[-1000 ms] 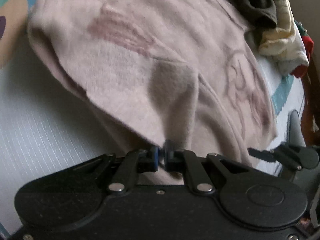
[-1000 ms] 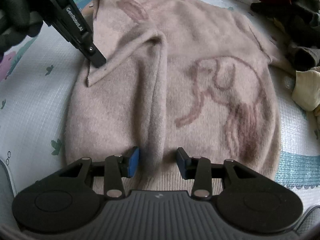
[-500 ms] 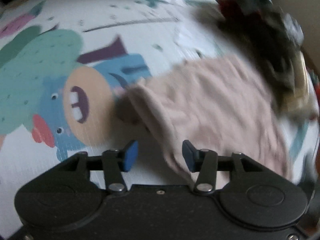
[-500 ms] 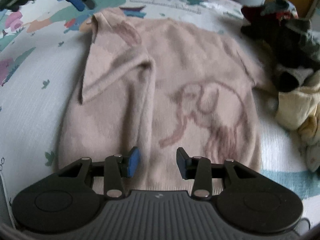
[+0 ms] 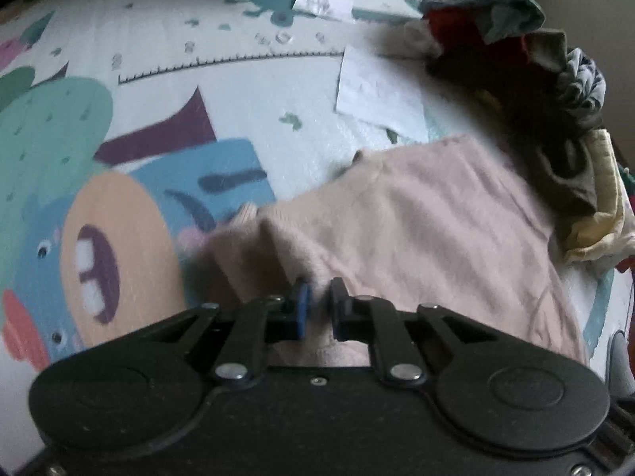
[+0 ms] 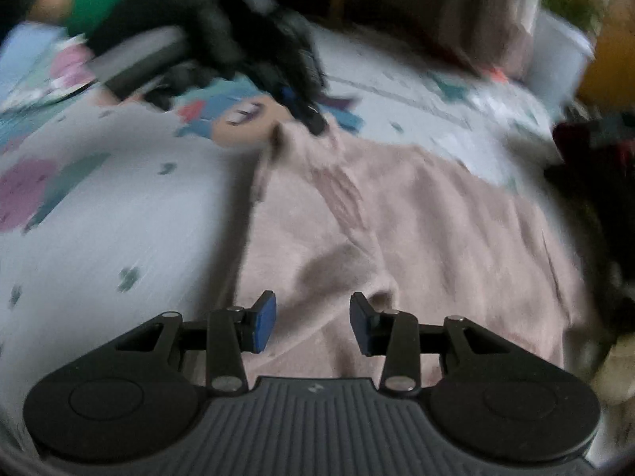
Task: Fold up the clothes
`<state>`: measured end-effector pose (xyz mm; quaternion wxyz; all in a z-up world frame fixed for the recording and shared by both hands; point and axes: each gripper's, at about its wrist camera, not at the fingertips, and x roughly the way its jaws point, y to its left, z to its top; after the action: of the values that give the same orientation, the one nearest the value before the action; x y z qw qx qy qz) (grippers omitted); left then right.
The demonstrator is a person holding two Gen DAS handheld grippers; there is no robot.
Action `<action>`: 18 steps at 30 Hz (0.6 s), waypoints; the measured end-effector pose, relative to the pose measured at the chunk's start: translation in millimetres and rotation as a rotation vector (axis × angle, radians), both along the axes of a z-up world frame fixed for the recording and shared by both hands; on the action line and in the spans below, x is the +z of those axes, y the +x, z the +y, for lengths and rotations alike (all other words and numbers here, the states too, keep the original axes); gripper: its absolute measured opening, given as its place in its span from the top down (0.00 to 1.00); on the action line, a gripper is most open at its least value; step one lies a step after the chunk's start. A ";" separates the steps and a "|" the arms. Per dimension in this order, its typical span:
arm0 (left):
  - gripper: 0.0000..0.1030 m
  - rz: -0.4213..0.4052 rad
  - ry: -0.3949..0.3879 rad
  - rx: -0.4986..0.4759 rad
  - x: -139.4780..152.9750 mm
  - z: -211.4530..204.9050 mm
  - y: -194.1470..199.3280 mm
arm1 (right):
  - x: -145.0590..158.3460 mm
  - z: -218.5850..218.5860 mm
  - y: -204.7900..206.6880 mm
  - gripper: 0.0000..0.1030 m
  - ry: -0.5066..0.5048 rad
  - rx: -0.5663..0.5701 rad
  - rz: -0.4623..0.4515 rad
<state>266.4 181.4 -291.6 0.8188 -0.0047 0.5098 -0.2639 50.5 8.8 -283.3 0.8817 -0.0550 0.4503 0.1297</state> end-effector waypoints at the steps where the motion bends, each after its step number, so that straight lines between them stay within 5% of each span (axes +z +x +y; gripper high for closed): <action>1: 0.90 -0.016 -0.008 -0.005 -1.4 -0.7 -0.2 | -2.4 -5.5 5.2 0.49 0.042 -0.051 0.044; 9: 0.90 -0.084 -0.028 -0.018 -5.6 -5.0 0.7 | -23.1 -16.7 23.5 0.48 0.223 -0.211 0.164; 10: 0.90 -0.096 -0.037 -0.025 -3.6 -5.4 0.7 | -26.0 -20.2 27.5 0.52 0.270 -0.231 0.179; 12: 0.90 -0.105 -0.023 -0.044 -3.2 -8.6 2.5 | -26.7 -19.2 32.0 0.91 0.296 -0.215 0.175; 18: 0.90 -0.138 0.022 -0.083 -10.8 -18.6 9.6 | -32.5 -26.9 31.7 0.91 0.316 -0.257 0.198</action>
<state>276.0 162.8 -302.4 0.8403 0.0437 0.4549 -0.2917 82.2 -18.1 -315.8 0.8401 0.1547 0.5120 0.0902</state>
